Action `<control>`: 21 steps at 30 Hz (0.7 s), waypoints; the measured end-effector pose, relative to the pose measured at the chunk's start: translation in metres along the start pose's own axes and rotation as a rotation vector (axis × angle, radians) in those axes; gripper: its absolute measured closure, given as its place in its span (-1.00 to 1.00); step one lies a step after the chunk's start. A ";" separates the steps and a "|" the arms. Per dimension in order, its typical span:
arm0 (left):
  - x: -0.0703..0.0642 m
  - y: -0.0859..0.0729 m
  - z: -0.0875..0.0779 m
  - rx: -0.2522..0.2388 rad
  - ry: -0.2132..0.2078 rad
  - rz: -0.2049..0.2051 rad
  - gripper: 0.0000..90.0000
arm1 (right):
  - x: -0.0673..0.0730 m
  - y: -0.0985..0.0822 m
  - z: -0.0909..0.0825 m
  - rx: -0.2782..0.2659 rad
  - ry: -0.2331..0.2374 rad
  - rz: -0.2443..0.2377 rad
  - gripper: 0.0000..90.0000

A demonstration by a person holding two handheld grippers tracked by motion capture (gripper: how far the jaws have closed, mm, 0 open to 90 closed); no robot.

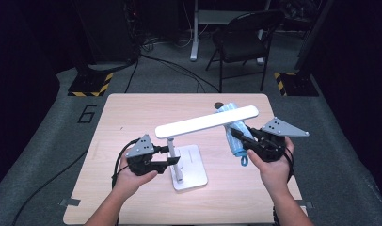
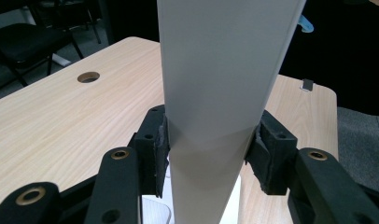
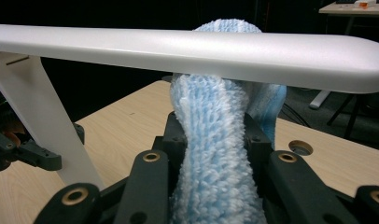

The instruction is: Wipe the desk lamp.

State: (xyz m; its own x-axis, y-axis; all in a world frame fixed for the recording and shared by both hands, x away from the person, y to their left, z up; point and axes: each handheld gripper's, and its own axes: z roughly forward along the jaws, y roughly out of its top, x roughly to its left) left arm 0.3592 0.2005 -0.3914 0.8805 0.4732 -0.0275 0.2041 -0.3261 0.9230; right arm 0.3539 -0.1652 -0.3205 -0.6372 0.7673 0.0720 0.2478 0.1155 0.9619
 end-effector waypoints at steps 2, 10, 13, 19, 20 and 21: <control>0.000 0.000 0.000 0.001 0.000 0.000 0.17 | -0.001 0.000 0.000 -0.002 -0.004 -0.002 0.54; 0.000 0.000 0.000 -0.001 0.002 0.000 0.17 | -0.006 -0.001 -0.004 0.002 -0.014 0.003 0.54; 0.000 0.000 0.000 -0.003 0.002 -0.002 0.17 | -0.007 -0.001 -0.005 0.007 -0.022 0.013 0.54; 0.000 0.000 0.000 -0.002 0.003 -0.002 0.17 | -0.011 0.000 -0.007 0.005 -0.032 0.011 0.54; 0.000 0.000 0.000 -0.002 0.003 -0.003 0.17 | -0.013 0.000 -0.007 0.004 -0.032 0.006 0.54; 0.000 0.000 0.000 -0.002 0.004 -0.003 0.18 | -0.013 0.000 -0.008 0.007 -0.035 0.012 0.54</control>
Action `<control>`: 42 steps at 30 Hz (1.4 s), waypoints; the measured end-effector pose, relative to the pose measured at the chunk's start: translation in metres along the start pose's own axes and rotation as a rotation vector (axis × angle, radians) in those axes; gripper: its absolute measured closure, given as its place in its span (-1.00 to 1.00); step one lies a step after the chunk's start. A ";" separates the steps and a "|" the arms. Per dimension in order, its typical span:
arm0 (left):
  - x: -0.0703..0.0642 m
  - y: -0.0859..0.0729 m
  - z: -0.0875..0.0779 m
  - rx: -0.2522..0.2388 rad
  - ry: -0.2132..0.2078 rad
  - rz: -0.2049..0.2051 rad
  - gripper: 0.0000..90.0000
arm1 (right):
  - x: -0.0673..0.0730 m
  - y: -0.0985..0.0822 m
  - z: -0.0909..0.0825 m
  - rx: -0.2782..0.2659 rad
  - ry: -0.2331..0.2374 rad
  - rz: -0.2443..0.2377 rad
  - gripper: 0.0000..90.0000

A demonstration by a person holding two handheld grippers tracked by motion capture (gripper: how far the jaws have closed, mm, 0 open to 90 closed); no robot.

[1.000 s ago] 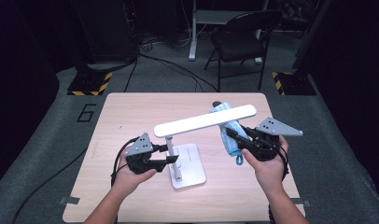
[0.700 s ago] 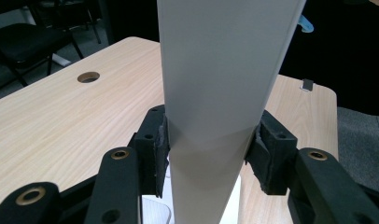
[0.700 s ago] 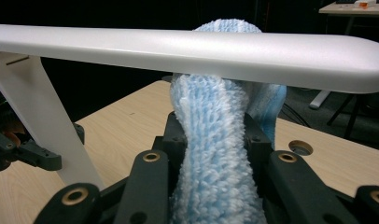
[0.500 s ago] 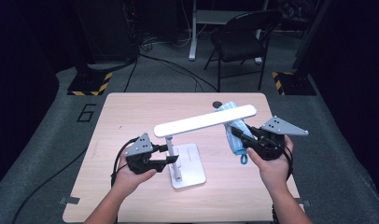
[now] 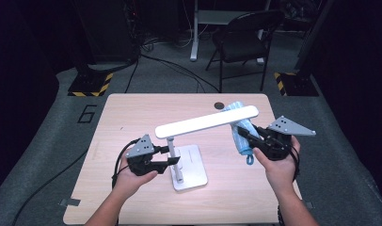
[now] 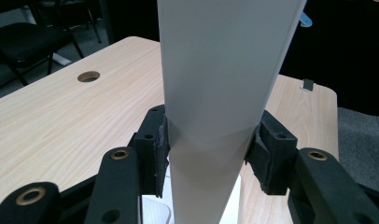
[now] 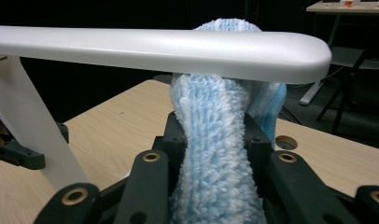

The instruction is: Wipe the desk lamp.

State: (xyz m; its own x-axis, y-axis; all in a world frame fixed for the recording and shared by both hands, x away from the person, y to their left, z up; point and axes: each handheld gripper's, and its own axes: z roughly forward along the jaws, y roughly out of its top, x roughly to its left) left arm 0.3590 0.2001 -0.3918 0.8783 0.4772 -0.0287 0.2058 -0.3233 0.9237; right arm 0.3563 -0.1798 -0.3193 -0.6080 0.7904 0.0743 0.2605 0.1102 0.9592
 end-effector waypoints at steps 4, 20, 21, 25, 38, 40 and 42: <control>0.000 0.000 0.000 0.004 -0.003 0.001 0.18 | -0.003 0.000 -0.002 0.003 -0.007 0.005 0.54; 0.001 0.000 0.000 0.003 0.002 0.009 0.18 | -0.002 0.000 -0.003 0.006 -0.013 0.004 0.54; 0.000 0.000 0.000 0.002 0.003 0.004 0.18 | 0.001 0.000 -0.001 0.005 -0.006 -0.001 0.54; 0.000 0.000 0.000 0.002 0.005 0.003 0.18 | 0.012 0.002 0.005 0.012 0.019 -0.024 0.54; 0.000 0.001 0.002 0.006 0.005 0.000 0.18 | 0.040 0.005 0.021 0.017 0.101 -0.059 0.54; 0.000 0.001 0.003 0.004 0.009 -0.002 0.17 | 0.044 0.005 0.024 0.020 0.111 -0.062 0.54; 0.001 0.002 0.003 0.010 0.009 0.002 0.17 | 0.048 0.006 0.026 0.022 0.119 -0.065 0.54</control>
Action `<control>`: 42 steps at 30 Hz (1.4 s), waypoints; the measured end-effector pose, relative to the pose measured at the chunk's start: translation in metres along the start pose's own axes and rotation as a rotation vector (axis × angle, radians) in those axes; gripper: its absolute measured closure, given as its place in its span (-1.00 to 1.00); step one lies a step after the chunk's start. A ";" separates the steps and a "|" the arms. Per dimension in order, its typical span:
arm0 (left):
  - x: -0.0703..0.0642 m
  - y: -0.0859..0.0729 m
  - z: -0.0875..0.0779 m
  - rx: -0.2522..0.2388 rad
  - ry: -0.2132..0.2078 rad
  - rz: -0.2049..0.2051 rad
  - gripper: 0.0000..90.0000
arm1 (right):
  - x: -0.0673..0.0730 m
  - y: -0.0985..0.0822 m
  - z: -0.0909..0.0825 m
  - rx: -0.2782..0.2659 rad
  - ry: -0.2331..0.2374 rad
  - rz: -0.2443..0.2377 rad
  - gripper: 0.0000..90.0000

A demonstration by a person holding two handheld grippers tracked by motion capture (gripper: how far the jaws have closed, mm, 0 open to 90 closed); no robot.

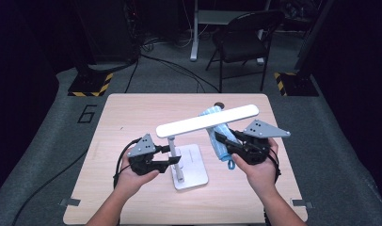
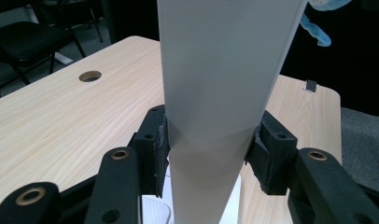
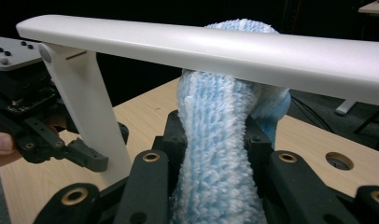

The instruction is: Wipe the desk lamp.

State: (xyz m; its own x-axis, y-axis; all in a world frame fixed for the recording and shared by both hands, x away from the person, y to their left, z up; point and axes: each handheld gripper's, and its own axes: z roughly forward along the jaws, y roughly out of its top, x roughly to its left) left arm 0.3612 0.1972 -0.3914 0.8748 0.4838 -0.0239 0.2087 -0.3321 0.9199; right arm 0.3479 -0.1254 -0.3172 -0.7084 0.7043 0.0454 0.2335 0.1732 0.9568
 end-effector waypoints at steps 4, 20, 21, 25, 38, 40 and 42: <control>0.000 0.000 0.001 -0.005 0.003 -0.002 0.17 | 0.006 0.002 0.005 0.003 0.018 -0.012 0.54; 0.001 0.002 0.007 -0.009 0.013 -0.007 0.17 | 0.025 0.006 0.021 0.009 0.077 -0.036 0.54; 0.000 0.002 0.007 -0.010 0.009 -0.014 0.17 | 0.027 0.006 0.022 0.008 0.081 -0.037 0.54; 0.001 0.003 0.007 -0.007 0.010 -0.006 0.17 | 0.031 0.007 0.024 0.006 0.092 -0.041 0.54; 0.001 0.003 0.007 -0.003 0.004 -0.006 0.17 | 0.038 0.005 0.023 0.017 0.132 -0.040 0.54; 0.000 0.002 0.008 -0.011 0.011 -0.016 0.17 | 0.039 0.004 0.021 0.015 0.140 -0.038 0.54; 0.000 0.002 0.008 -0.012 0.011 -0.017 0.17 | 0.040 0.004 0.019 0.018 0.154 -0.035 0.54</control>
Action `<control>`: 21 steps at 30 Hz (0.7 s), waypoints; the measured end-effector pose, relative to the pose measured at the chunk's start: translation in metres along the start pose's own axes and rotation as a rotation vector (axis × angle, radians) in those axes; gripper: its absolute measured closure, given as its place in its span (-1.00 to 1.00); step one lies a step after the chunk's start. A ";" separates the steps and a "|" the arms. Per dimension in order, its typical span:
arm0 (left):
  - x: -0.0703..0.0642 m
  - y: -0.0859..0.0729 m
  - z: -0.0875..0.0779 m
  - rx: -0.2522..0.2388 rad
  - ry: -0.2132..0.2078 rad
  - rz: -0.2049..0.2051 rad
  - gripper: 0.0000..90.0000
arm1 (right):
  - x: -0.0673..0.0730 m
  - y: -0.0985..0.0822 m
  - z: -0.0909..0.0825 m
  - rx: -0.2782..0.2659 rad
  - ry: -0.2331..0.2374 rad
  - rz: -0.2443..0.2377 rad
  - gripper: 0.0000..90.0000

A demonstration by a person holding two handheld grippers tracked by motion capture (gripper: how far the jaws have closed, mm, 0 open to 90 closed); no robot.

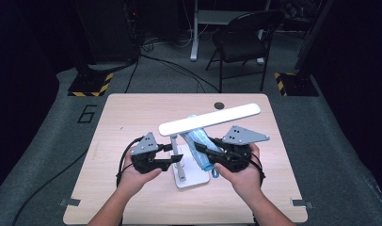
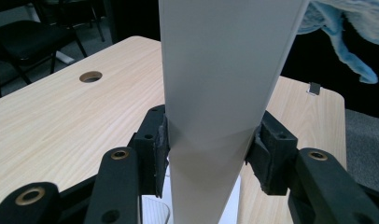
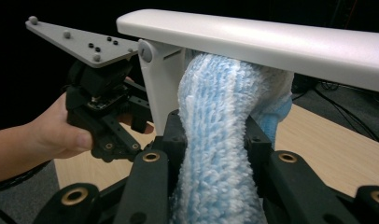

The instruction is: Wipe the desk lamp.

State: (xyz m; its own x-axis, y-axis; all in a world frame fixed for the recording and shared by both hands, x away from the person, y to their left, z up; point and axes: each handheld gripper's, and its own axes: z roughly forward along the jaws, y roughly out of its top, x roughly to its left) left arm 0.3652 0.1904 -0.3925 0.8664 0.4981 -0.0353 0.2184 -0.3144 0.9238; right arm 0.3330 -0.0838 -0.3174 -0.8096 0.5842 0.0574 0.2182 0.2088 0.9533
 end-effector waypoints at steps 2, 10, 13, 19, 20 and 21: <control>0.000 0.000 0.000 0.000 0.001 -0.001 0.17 | 0.002 0.000 -0.003 0.001 0.010 -0.002 0.54; 0.002 0.002 0.001 0.007 0.005 0.007 0.17 | 0.008 -0.002 -0.013 0.012 0.029 -0.026 0.54; 0.003 0.003 0.003 0.013 0.017 0.004 0.18 | 0.009 -0.003 -0.015 0.013 0.027 -0.023 0.54; 0.006 0.006 0.007 0.017 0.032 -0.006 0.18 | 0.008 -0.005 -0.018 0.009 0.031 -0.022 0.54; 0.006 0.006 0.008 0.014 0.037 -0.010 0.18 | 0.008 -0.005 -0.018 0.014 0.033 -0.023 0.54; 0.007 0.007 0.008 0.016 0.037 -0.009 0.18 | 0.009 -0.005 -0.019 0.014 0.036 -0.026 0.54</control>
State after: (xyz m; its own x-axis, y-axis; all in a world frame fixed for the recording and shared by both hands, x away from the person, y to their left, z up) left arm 0.3758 0.1855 -0.3895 0.8470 0.5308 -0.0291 0.2336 -0.3225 0.9173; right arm 0.3143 -0.0946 -0.3165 -0.8338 0.5503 0.0436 0.2045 0.2344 0.9504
